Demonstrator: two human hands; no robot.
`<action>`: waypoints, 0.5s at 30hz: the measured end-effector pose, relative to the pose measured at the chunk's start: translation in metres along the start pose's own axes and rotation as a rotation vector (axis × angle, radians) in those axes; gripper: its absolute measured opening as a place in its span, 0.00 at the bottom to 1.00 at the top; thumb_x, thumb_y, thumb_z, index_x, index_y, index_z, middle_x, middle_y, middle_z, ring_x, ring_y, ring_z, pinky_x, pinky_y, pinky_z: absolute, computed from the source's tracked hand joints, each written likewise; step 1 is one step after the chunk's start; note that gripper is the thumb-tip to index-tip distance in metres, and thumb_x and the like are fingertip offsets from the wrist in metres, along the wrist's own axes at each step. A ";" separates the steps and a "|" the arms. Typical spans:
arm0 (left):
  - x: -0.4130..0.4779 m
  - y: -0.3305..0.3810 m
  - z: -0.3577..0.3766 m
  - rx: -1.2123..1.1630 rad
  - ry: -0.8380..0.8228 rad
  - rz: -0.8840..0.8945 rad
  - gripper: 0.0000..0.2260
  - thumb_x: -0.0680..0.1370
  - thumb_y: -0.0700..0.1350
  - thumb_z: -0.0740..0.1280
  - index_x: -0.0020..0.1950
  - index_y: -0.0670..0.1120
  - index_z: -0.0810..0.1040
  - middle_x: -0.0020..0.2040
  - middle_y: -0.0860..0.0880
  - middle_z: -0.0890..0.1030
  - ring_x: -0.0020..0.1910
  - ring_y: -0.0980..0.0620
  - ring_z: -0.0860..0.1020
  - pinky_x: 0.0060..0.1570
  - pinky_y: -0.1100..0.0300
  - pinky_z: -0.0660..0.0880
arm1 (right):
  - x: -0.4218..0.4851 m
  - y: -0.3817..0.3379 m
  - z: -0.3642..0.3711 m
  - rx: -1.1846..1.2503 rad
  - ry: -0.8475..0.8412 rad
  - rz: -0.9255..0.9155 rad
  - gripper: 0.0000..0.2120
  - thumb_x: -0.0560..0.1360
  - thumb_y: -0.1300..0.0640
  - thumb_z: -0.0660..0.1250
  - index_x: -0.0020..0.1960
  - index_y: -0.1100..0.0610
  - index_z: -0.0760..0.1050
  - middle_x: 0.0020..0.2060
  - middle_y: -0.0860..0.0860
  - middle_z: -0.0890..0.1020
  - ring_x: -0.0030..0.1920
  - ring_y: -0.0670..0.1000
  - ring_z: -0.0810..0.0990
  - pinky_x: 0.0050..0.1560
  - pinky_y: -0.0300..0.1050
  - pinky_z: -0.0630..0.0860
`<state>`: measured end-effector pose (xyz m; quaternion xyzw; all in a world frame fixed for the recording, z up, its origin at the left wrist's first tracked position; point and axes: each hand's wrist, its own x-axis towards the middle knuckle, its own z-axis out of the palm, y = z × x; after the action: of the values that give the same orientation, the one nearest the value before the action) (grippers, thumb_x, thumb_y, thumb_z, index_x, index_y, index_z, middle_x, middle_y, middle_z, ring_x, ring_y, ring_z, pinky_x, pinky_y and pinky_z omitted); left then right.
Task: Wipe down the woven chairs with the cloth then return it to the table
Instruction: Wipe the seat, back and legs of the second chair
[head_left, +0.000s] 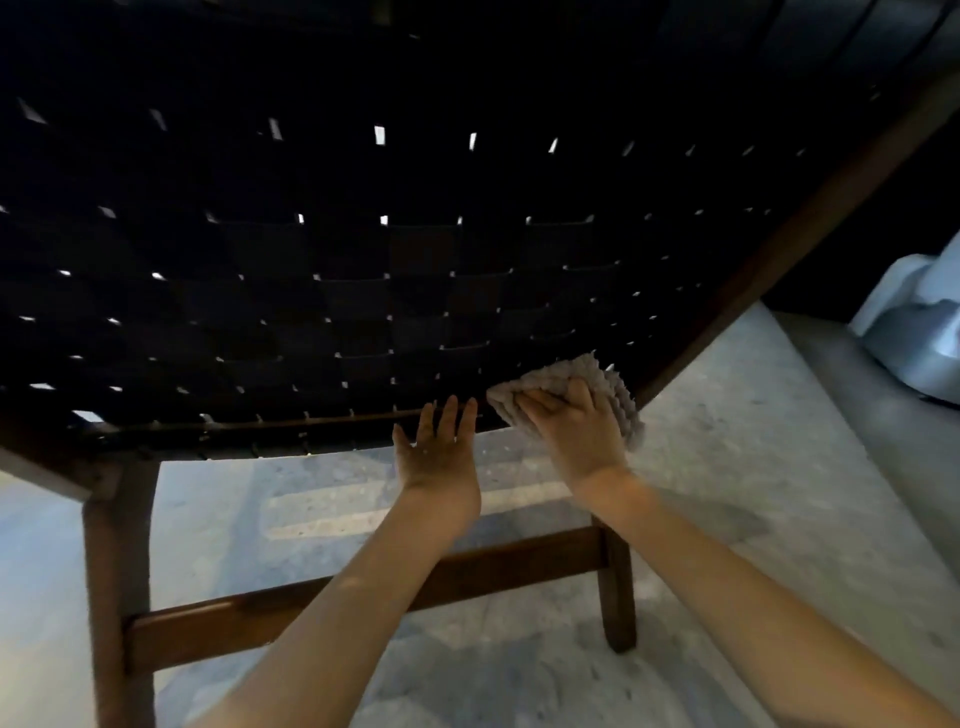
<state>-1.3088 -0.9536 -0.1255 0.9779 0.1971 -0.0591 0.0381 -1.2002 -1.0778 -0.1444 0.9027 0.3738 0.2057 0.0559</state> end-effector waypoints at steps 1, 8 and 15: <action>0.005 0.007 -0.002 -0.020 -0.012 0.010 0.37 0.80 0.44 0.59 0.76 0.49 0.34 0.77 0.49 0.36 0.76 0.45 0.39 0.74 0.42 0.46 | 0.000 0.009 0.003 0.004 -0.021 0.030 0.22 0.81 0.57 0.57 0.74 0.46 0.62 0.69 0.43 0.71 0.66 0.59 0.66 0.65 0.52 0.65; 0.011 0.032 -0.003 -0.038 -0.070 0.004 0.34 0.82 0.46 0.57 0.77 0.52 0.35 0.76 0.42 0.32 0.76 0.41 0.38 0.74 0.42 0.45 | -0.004 0.053 0.007 -0.058 -0.196 0.281 0.23 0.82 0.55 0.53 0.76 0.49 0.56 0.71 0.50 0.69 0.68 0.63 0.65 0.64 0.56 0.68; -0.001 0.029 0.001 -0.004 -0.066 0.016 0.35 0.81 0.46 0.58 0.77 0.51 0.34 0.77 0.41 0.37 0.76 0.40 0.41 0.74 0.43 0.46 | -0.008 0.046 -0.009 0.050 -0.204 0.317 0.28 0.78 0.58 0.58 0.76 0.45 0.56 0.71 0.47 0.69 0.66 0.60 0.66 0.62 0.52 0.68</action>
<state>-1.2985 -0.9807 -0.1247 0.9769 0.1880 -0.0905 0.0472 -1.1791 -1.1173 -0.1273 0.9675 0.2244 0.1101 0.0381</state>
